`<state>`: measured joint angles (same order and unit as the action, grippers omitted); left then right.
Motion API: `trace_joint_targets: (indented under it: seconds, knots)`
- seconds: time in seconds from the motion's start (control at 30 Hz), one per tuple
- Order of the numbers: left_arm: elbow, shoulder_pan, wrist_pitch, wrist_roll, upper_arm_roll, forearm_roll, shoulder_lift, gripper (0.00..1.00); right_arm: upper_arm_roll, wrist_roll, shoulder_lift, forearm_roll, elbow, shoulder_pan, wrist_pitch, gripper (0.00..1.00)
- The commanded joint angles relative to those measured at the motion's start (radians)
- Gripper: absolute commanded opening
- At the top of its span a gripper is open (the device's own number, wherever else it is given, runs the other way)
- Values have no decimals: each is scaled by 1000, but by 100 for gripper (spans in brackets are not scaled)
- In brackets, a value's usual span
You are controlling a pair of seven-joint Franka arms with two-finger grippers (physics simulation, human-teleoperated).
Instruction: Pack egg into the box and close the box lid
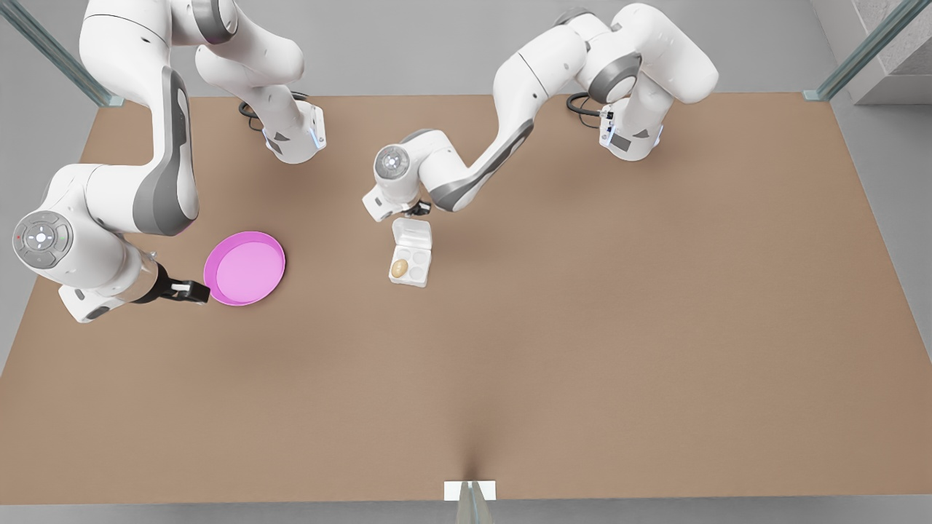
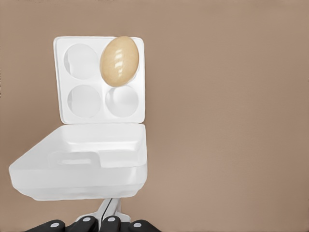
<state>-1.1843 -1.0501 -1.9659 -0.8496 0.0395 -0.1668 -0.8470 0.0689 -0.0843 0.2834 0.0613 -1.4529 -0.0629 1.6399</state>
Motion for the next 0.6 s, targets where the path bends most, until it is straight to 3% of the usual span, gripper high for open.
trace_joint_targets:
  seconds: [0.0,0.57]
  knots:
    - [17,4,-13,-391,-1,1,-4,21,0,80,-1,0,0,0,-11,100]
    - [54,93,-44,-302,-24,13,-32,21,-1,75,0,0,2,-2,-6,100]
